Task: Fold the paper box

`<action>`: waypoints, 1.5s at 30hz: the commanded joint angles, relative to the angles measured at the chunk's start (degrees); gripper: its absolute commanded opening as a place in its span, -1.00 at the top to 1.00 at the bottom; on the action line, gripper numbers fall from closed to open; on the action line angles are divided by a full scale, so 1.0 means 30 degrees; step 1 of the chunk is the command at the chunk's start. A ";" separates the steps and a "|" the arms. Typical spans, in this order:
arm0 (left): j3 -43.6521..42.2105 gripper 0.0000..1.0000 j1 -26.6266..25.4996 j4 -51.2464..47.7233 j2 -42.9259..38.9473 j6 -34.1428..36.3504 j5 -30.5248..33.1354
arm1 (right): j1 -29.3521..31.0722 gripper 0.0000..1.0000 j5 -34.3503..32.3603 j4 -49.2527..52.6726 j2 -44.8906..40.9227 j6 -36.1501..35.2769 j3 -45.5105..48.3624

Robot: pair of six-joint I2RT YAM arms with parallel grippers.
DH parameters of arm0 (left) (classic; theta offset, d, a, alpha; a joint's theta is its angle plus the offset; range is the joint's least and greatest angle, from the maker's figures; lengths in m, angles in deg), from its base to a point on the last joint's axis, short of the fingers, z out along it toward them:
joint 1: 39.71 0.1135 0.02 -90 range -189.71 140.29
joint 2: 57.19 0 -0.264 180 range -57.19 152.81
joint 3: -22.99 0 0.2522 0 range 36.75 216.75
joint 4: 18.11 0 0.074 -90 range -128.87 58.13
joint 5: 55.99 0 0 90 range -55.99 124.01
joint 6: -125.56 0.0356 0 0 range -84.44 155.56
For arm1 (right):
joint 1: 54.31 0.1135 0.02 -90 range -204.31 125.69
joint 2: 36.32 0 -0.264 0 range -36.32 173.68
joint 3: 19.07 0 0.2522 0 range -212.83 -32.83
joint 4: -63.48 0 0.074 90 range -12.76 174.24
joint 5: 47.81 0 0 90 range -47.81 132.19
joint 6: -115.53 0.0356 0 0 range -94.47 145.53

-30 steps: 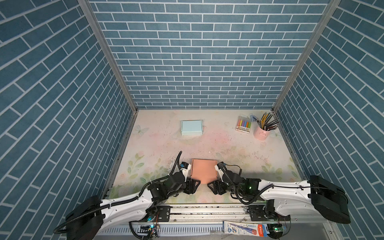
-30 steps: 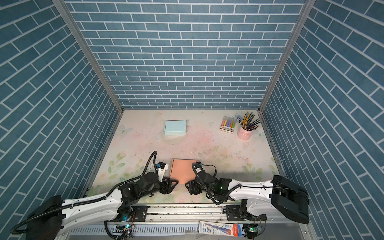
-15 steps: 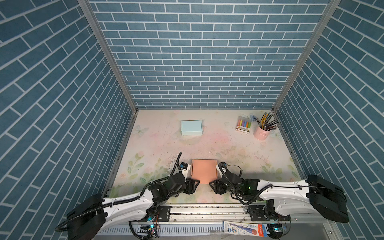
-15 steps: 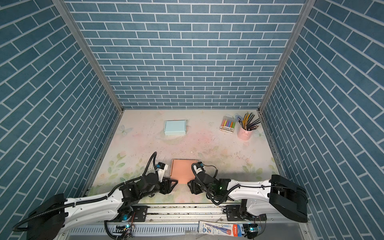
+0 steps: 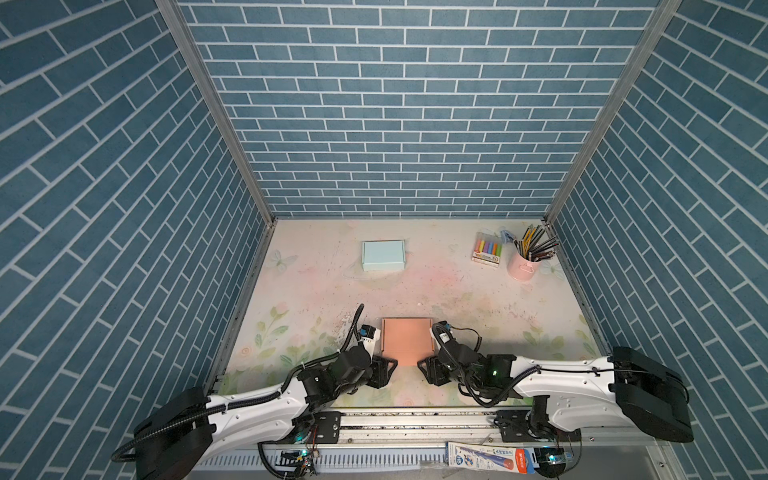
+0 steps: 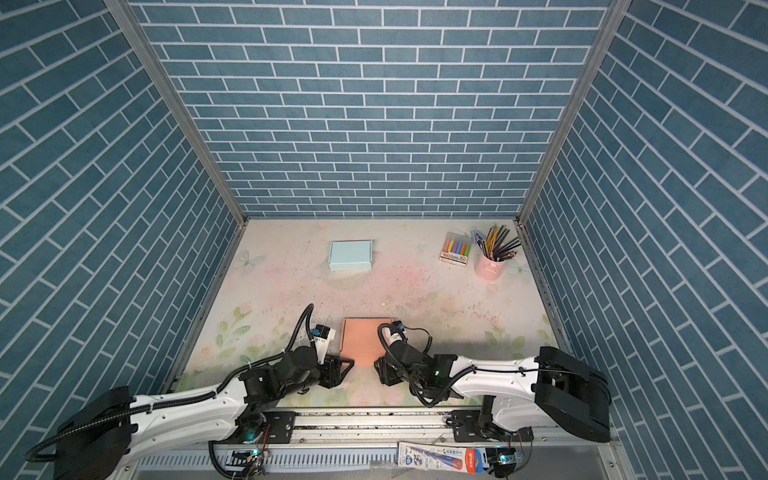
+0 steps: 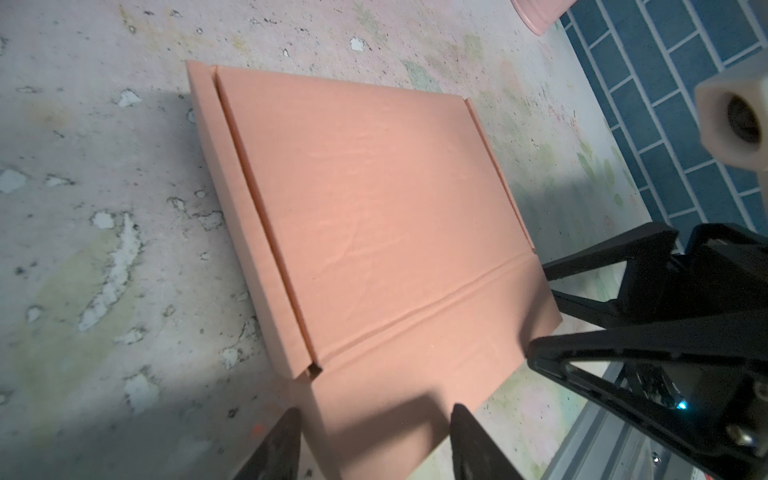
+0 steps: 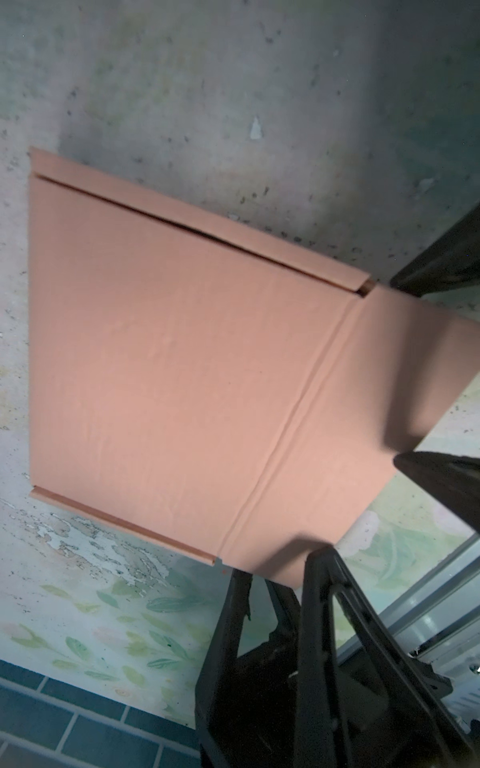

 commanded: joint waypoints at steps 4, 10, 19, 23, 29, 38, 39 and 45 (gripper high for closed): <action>0.0384 -0.15 -0.0130 0.0438 0.0768 0.0050 0.0254 | 0.0106 -0.21 -0.0387 0.0310 0.0636 -0.0240 -0.0643; 0.0472 -0.13 -0.0101 0.0509 0.0941 0.0108 0.0238 | 0.0127 -0.20 -0.0581 0.0447 0.0929 -0.0273 -0.0723; 0.0442 -0.11 -0.0111 0.0826 0.1299 0.0163 0.0256 | 0.0111 -0.14 -0.0992 0.0662 0.1168 -0.0417 -0.0844; 0.0443 -0.11 -0.0109 0.0823 0.1356 0.0167 0.0219 | 0.0115 -0.12 -0.1149 0.0782 0.1218 -0.0478 -0.0921; 0.0217 -0.18 -0.0035 -0.0132 0.0364 0.0216 0.0534 | 0.0093 -0.12 -0.1272 0.0886 0.1568 -0.0646 -0.1067; 0.0427 -0.43 0.1386 -0.2554 -0.2111 0.1193 -0.0168 | 0.0028 -0.11 -0.1397 0.1185 0.1809 -0.0772 -0.1265; 0.0470 -0.43 0.1668 -0.2761 -0.2355 0.1383 -0.0285 | 0.0013 -0.11 -0.1413 0.1156 0.1783 -0.0771 -0.1258; 0.1587 -0.45 0.4500 -0.3137 -0.2179 0.3475 -0.1325 | -0.0079 -0.12 -0.1391 0.1188 0.1823 -0.0824 -0.1269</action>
